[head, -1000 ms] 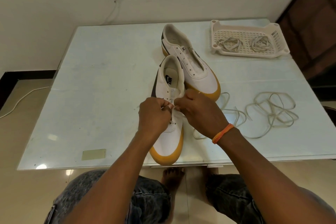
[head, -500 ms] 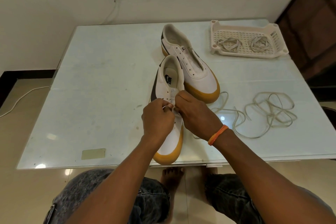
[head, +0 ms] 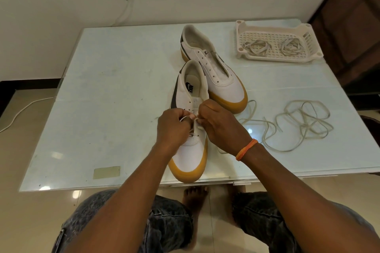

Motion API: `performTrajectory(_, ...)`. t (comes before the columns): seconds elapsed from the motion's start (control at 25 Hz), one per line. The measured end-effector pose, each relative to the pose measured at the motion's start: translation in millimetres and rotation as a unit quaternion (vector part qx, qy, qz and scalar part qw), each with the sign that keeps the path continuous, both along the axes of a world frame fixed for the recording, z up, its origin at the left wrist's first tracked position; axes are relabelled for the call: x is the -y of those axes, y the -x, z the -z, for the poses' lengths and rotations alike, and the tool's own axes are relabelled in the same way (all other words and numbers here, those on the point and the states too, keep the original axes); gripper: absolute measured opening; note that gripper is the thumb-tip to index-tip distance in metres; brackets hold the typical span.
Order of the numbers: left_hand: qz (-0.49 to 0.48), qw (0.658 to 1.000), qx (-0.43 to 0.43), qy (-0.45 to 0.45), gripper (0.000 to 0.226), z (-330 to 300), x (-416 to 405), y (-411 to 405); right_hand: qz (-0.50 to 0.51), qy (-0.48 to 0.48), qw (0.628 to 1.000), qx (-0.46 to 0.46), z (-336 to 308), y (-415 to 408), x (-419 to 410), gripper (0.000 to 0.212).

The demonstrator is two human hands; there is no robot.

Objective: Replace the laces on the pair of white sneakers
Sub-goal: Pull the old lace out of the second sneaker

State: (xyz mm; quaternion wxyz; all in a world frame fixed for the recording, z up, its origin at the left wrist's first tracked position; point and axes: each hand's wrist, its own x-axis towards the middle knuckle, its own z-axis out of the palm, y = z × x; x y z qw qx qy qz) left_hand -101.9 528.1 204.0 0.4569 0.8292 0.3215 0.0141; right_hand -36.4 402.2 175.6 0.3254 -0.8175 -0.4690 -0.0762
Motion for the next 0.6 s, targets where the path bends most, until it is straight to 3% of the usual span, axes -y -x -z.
performTrajectory(0.16,0.102,0.994,-0.021,0.045,0.008,-11,-26,-5,0.151,-0.032,0.978,-0.143,-14,32,1,0.041)
performTrajectory(0.24,0.121,0.992,-0.025,0.034,0.010,-15,-27,-6,0.203,0.060,0.956,-0.202,-11,45,-2,0.052)
performTrajectory(0.36,0.159,0.986,-0.023,-0.048,0.010,-18,-21,-2,0.253,0.091,0.932,-0.243,-6,48,-9,0.041)
performTrajectory(0.48,0.146,0.972,0.035,-0.182,0.011,-11,-4,9,0.264,0.011,0.939,-0.220,-1,49,-10,0.035)
performTrajectory(0.6,0.089,0.965,0.107,-0.222,0.012,0,21,14,0.261,-0.052,0.942,-0.207,9,51,-2,0.035)
